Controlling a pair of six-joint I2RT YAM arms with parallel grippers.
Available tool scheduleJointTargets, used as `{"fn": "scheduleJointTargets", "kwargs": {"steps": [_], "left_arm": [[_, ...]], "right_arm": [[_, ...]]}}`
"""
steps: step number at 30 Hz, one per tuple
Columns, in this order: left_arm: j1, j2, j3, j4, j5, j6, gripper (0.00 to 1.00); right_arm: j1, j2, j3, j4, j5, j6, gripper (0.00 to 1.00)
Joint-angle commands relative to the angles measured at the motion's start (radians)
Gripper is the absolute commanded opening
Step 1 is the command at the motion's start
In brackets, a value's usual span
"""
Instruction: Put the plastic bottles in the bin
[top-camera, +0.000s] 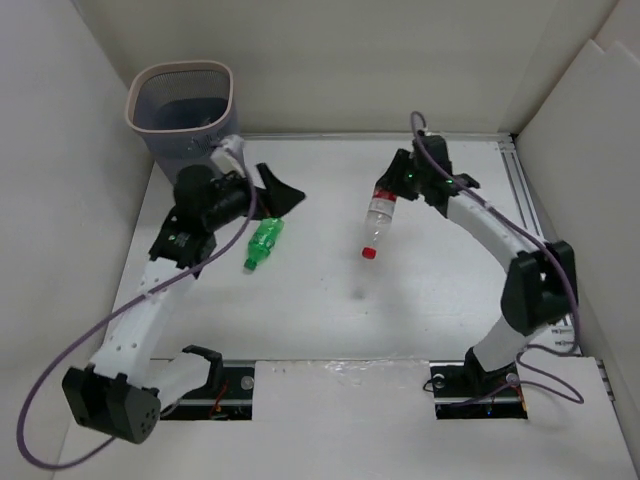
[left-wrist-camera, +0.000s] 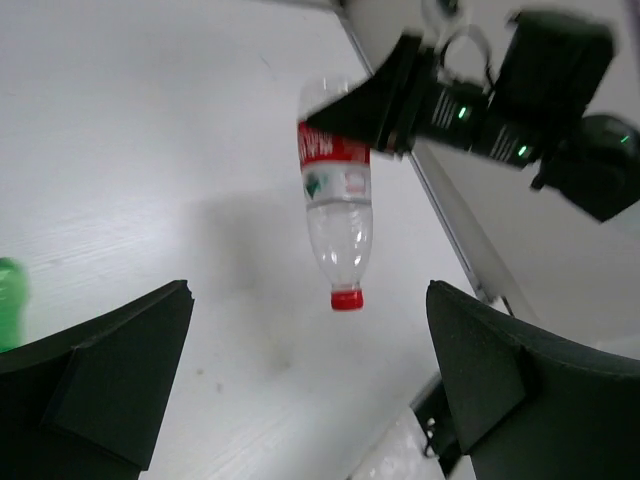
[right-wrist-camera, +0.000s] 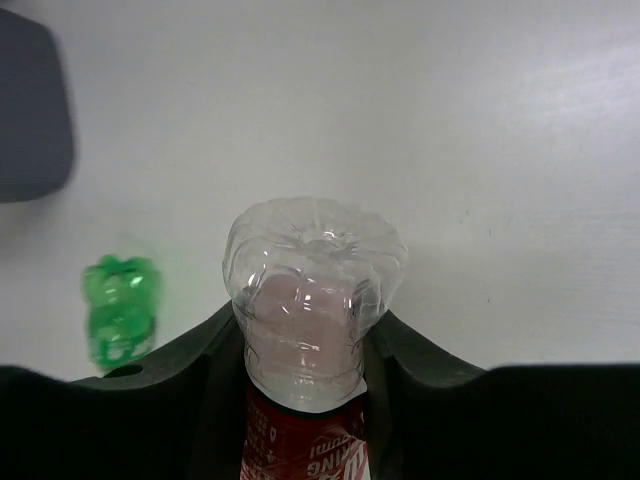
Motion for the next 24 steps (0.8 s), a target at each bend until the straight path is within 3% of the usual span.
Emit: {"fn": "scheduleJointTargets", "kwargs": {"steps": [1,3,7,12,19,24], "left_arm": [[-0.209,0.078,0.061,0.118,-0.107,-0.005,1.00],[-0.352,0.159,0.096,0.146,-0.147,-0.005,1.00],[-0.527,0.296,0.184,0.189,-0.246,0.006,1.00],[-0.587,0.396,0.236,0.302,-0.215,-0.025,1.00],[-0.609,0.469,0.215,0.545,0.009,-0.125,1.00],[-0.661,0.542,0.251,0.591,0.049,-0.134,0.97]], "right_arm": [[-0.024,-0.194,-0.043,0.218,-0.200,-0.131,0.01],[-0.053,-0.295,-0.086,0.273,-0.268,-0.165,0.01],[-0.088,-0.450,-0.174,0.388,-0.467,-0.186,0.02],[-0.113,-0.550,-0.206,0.444,-0.657,-0.163,0.03],[-0.134,-0.607,-0.243,0.506,-0.702,-0.104,0.03],[-0.134,-0.589,-0.312,0.762,-0.772,0.048,0.03]]}}
